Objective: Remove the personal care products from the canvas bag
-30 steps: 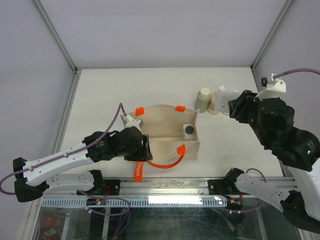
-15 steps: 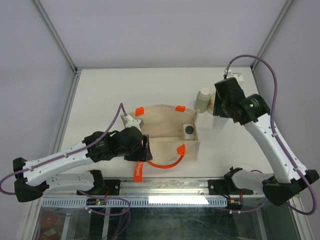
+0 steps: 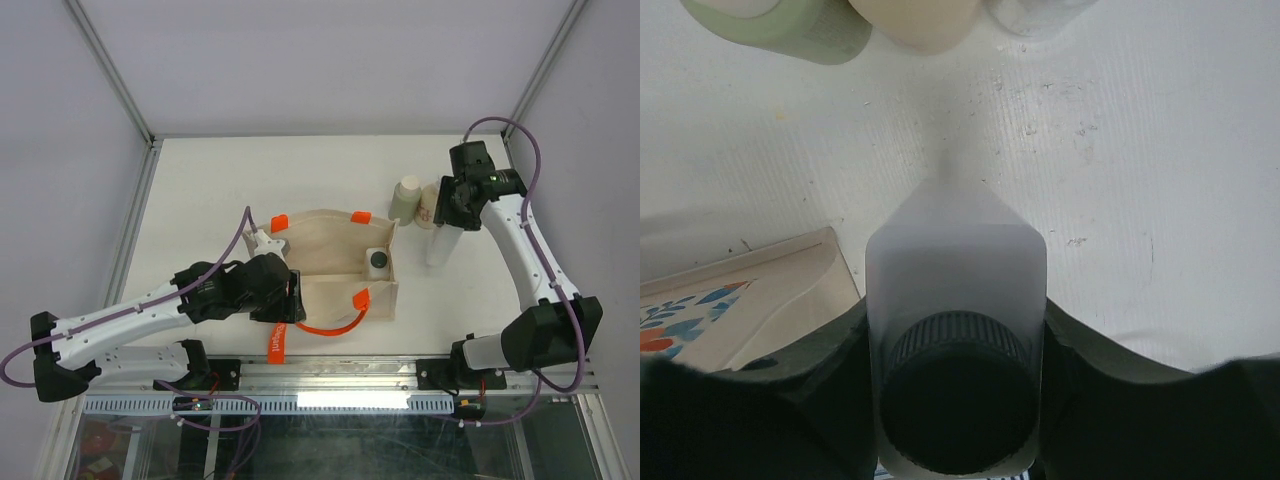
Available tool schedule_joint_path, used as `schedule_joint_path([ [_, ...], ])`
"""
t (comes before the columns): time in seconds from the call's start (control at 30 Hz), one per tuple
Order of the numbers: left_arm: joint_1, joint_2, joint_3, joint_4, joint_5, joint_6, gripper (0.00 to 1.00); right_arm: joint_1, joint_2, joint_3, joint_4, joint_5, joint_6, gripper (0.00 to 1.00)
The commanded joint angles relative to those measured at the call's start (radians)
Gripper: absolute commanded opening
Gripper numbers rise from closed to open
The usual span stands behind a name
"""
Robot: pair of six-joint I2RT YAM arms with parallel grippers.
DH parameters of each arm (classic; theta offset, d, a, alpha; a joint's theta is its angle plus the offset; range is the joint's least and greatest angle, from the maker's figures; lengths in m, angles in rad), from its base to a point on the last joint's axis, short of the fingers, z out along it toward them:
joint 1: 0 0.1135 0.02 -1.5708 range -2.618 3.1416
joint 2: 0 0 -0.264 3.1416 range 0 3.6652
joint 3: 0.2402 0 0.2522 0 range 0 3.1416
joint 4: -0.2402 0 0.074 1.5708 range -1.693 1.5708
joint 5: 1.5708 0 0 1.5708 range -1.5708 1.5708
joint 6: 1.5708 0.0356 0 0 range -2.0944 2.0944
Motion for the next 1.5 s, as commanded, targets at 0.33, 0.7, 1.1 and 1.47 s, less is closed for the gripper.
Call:
schedule_joint_path([
  [0.33,-0.003,0.055,0.059,0.047,-0.007,0.012,0.59,-0.023,0.026,-0.101,0.338,-0.248,-0.139,0.00],
  [0.7,-0.003,0.057,0.065,0.039,-0.013,0.007,0.59,0.036,0.012,-0.223,0.522,-0.156,-0.227,0.00],
  [1.1,-0.002,0.059,0.068,0.039,-0.008,0.019,0.59,0.056,-0.028,-0.262,0.488,-0.103,-0.230,0.76],
  [1.47,-0.003,0.058,0.067,0.038,0.003,0.035,0.59,0.055,-0.206,-0.203,0.259,-0.135,-0.078,0.86],
])
